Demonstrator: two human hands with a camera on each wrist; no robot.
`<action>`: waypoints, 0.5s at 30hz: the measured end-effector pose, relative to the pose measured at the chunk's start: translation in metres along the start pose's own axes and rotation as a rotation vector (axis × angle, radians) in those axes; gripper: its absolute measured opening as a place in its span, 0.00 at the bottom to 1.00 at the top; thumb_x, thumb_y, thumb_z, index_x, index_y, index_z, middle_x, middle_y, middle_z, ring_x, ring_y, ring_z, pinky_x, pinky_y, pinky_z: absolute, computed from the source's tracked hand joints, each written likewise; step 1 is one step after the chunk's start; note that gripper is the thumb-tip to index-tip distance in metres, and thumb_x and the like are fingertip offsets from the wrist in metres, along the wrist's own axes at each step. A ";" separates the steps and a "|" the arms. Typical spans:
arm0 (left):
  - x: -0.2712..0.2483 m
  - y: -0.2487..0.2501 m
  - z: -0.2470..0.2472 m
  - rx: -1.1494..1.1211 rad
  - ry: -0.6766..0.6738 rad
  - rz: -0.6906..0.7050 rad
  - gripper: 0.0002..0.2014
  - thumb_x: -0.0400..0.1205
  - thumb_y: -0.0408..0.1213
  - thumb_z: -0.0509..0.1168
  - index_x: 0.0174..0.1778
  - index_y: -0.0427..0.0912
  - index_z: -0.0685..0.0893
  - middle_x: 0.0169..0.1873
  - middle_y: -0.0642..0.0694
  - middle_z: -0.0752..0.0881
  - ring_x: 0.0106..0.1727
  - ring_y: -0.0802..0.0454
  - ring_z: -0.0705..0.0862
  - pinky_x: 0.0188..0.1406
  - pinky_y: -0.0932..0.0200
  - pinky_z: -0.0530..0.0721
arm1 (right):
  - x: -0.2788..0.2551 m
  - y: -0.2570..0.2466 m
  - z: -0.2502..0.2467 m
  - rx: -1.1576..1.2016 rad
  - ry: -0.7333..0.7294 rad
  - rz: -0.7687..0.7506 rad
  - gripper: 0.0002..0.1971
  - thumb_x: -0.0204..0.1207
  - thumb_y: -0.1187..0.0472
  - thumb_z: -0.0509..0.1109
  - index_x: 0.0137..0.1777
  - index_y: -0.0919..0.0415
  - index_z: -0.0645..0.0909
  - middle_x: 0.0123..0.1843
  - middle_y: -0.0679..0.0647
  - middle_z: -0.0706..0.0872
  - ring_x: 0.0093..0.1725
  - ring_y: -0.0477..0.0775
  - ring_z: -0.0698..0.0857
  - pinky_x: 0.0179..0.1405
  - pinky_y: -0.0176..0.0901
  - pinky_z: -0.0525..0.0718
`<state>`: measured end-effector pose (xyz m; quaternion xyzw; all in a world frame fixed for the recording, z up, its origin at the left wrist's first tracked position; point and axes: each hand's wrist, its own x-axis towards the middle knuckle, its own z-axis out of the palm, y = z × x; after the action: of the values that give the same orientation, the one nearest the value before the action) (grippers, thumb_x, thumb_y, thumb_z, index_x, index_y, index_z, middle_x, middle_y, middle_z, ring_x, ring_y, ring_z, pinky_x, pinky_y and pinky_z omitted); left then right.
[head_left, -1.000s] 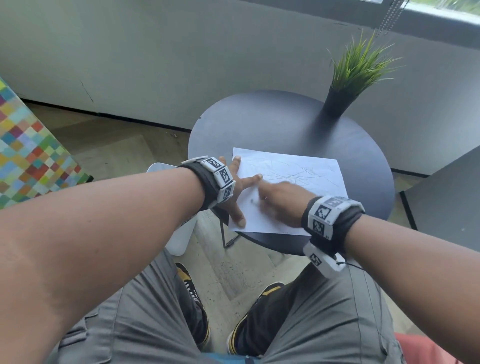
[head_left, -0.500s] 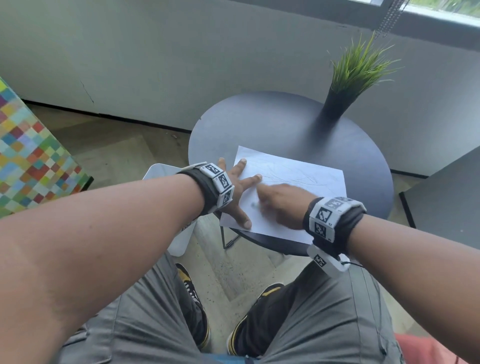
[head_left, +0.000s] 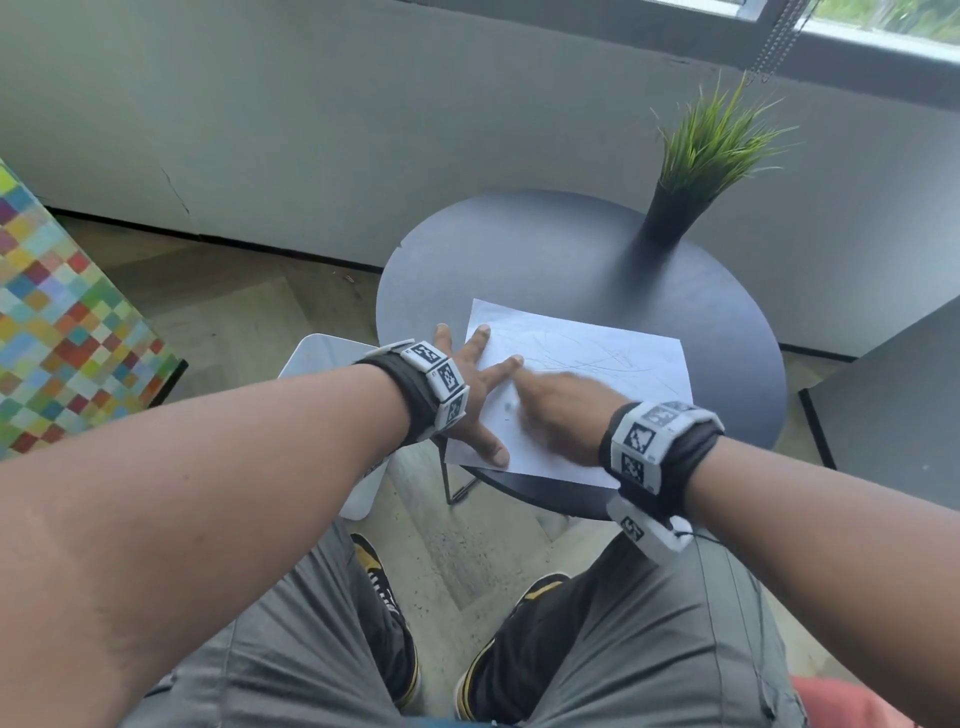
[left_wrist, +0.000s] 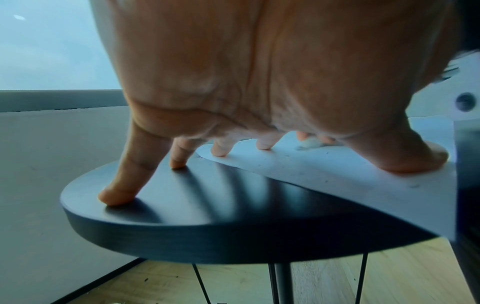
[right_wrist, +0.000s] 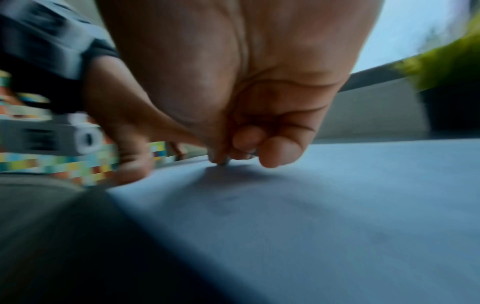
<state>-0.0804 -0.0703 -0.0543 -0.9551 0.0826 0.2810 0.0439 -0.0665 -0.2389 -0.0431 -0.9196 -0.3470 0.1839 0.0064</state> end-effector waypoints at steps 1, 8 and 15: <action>0.000 0.000 0.000 0.004 -0.004 -0.001 0.65 0.59 0.84 0.65 0.83 0.69 0.31 0.86 0.46 0.31 0.83 0.19 0.37 0.76 0.18 0.59 | -0.004 -0.009 0.004 0.003 -0.052 -0.075 0.07 0.82 0.57 0.59 0.57 0.58 0.67 0.42 0.52 0.78 0.40 0.58 0.74 0.39 0.47 0.70; -0.002 0.003 0.001 -0.041 -0.006 -0.022 0.66 0.58 0.85 0.65 0.83 0.70 0.32 0.86 0.46 0.31 0.83 0.20 0.36 0.76 0.18 0.59 | 0.006 0.039 -0.006 0.053 0.065 0.255 0.11 0.83 0.51 0.56 0.52 0.59 0.65 0.50 0.64 0.82 0.47 0.66 0.79 0.43 0.53 0.77; -0.009 -0.005 0.001 -0.026 0.006 -0.001 0.61 0.60 0.84 0.63 0.83 0.73 0.35 0.87 0.47 0.33 0.86 0.27 0.40 0.76 0.19 0.58 | 0.007 0.047 -0.007 0.097 0.104 0.356 0.10 0.84 0.52 0.54 0.49 0.59 0.62 0.49 0.64 0.82 0.43 0.64 0.77 0.40 0.52 0.75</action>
<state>-0.0879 -0.0635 -0.0501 -0.9565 0.0785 0.2792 0.0317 -0.0292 -0.2690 -0.0455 -0.9734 -0.1688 0.1509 0.0359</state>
